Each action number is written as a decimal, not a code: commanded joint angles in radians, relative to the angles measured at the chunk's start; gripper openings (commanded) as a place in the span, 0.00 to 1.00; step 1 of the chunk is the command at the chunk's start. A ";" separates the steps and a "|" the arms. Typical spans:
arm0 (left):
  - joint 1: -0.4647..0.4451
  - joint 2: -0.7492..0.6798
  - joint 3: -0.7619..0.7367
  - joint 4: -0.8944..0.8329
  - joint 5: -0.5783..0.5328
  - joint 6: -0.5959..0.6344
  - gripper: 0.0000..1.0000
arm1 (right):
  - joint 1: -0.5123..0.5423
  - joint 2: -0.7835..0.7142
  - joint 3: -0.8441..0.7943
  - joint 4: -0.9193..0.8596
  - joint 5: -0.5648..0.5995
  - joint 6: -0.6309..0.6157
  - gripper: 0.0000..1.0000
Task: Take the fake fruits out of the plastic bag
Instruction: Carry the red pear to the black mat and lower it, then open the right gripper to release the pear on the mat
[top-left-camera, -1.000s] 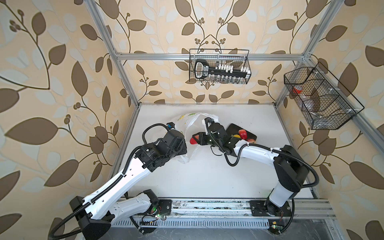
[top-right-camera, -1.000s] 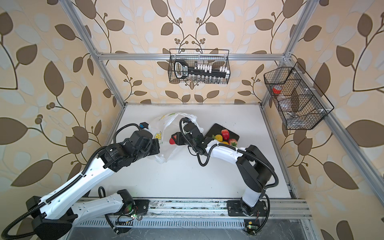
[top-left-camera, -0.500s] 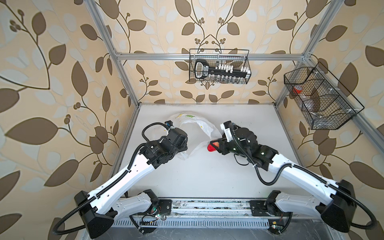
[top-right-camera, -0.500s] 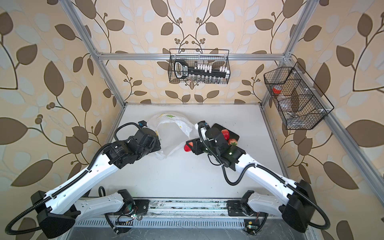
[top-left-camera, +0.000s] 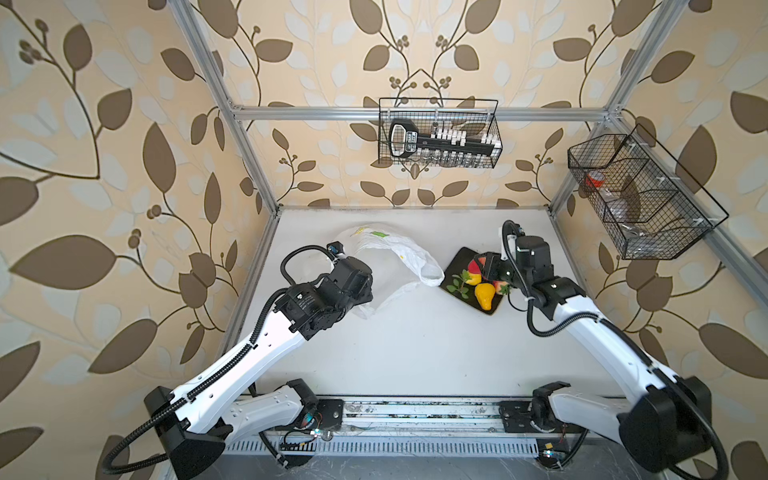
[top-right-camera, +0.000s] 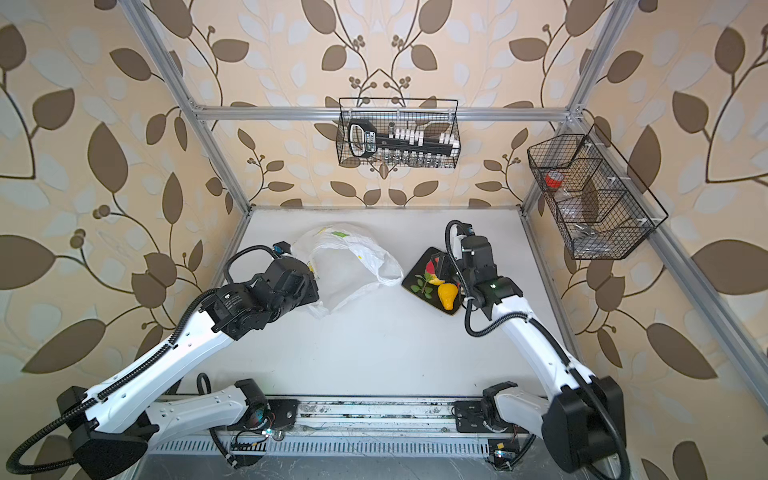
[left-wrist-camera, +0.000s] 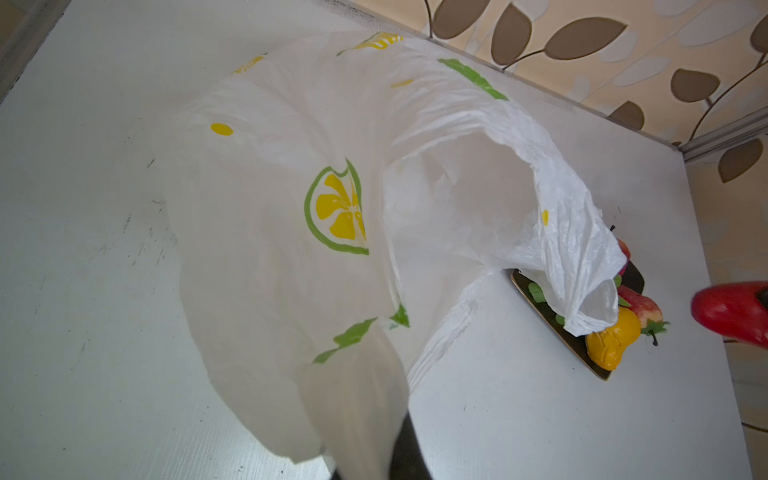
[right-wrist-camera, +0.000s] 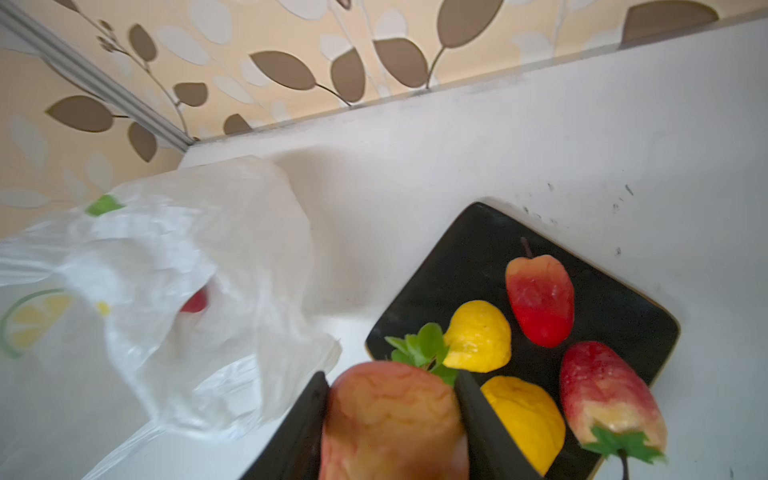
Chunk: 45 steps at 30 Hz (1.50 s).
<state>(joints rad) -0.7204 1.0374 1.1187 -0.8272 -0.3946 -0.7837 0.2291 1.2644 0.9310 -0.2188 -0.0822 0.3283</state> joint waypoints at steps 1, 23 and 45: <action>-0.001 -0.032 0.018 -0.008 0.001 0.024 0.00 | -0.026 0.125 0.088 0.081 -0.028 -0.234 0.33; -0.001 -0.062 0.013 -0.026 -0.001 0.045 0.00 | -0.073 0.701 0.413 0.075 -0.063 -0.481 0.36; -0.002 -0.062 -0.002 -0.044 0.022 0.026 0.00 | -0.071 0.531 0.447 0.064 -0.035 -0.470 0.79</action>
<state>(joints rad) -0.7204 0.9882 1.1187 -0.8639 -0.3691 -0.7509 0.1570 1.8919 1.3285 -0.1486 -0.1127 -0.1520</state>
